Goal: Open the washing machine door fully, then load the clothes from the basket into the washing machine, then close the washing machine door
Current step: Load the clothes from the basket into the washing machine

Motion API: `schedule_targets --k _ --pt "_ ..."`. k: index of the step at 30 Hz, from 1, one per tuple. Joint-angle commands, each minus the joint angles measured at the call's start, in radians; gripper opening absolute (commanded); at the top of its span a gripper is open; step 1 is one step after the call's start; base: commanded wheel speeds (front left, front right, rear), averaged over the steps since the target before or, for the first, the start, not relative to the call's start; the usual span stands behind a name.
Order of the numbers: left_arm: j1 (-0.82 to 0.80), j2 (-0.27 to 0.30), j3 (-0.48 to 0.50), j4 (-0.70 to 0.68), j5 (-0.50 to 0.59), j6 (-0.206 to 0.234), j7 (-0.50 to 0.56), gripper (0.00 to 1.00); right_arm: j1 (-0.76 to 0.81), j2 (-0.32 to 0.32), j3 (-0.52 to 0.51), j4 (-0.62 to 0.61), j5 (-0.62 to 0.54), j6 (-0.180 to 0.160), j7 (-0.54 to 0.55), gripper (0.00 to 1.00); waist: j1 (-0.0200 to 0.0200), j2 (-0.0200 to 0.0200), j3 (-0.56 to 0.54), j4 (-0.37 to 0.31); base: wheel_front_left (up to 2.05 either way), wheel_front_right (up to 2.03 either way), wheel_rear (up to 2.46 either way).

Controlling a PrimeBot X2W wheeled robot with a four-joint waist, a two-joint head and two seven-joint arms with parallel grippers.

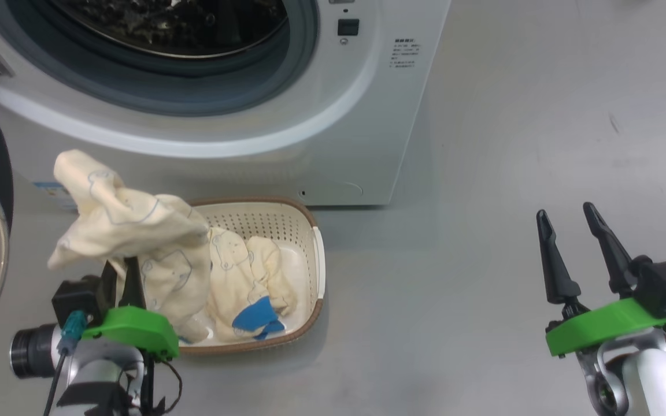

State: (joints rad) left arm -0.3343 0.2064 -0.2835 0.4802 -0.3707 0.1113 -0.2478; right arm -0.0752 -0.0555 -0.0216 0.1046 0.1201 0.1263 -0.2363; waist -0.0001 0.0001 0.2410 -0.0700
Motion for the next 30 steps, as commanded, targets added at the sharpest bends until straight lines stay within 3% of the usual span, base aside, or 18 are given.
schedule_targets --k 1,12,30 --pt "-0.004 0.035 0.032 -0.039 0.008 0.006 -0.013 0.00 0.004 -0.012 0.017 -0.037 -0.008 0.004 0.005 1.00 0.0001 -0.0001 -0.051 0.011 0.00 0.00 0.00" --pt "0.108 0.048 0.017 -0.125 -0.003 0.023 0.015 0.00 0.100 -0.001 0.005 -0.103 -0.022 0.004 0.055 1.00 0.0001 -0.0001 -0.163 0.015 0.00 0.00 0.00" --pt "0.154 0.066 0.004 -0.201 -0.010 0.049 0.057 0.00 0.152 0.005 -0.005 -0.157 -0.015 0.004 0.086 1.00 0.0001 -0.0001 -0.198 0.018 0.00 0.00 0.00"
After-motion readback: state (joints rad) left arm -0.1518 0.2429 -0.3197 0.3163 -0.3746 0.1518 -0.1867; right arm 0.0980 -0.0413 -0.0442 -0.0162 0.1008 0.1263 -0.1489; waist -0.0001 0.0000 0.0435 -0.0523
